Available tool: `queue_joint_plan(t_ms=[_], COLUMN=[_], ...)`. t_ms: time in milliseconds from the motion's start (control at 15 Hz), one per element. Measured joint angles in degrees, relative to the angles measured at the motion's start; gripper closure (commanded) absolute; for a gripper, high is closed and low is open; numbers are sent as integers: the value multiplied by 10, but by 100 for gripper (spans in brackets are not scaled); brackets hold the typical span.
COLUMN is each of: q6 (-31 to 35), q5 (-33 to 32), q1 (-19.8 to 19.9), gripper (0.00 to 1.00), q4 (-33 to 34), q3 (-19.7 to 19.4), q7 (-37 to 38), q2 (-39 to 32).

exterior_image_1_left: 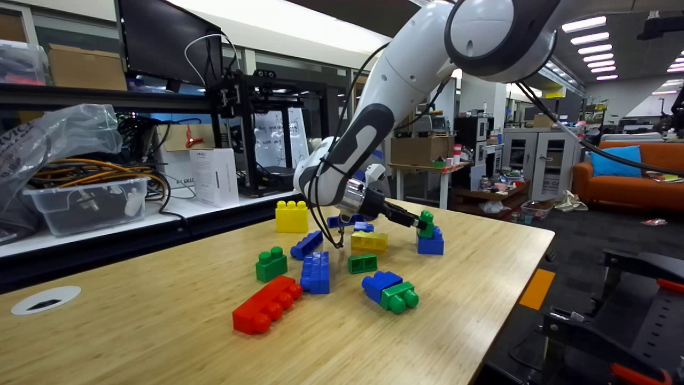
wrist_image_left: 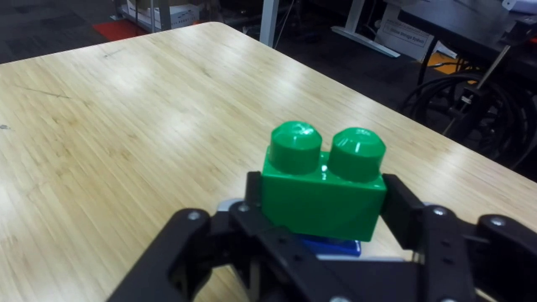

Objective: Place the square blue block upright, put one of the green blocks on top of the square blue block

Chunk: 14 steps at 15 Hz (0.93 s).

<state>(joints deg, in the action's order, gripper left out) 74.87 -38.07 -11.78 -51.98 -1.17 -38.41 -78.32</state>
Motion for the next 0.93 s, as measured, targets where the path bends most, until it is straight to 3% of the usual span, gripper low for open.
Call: queue_joint_plan(t_ms=[600, 667, 933], q6=[-16, -16, -17], q5=[-1, -1, -1], q1=[0, 0, 0], gripper=[55, 7, 0], q4=[8, 9, 15], q3=[-1, -1, -1], q7=[-5, -6, -9], q2=[-11, -12, -16])
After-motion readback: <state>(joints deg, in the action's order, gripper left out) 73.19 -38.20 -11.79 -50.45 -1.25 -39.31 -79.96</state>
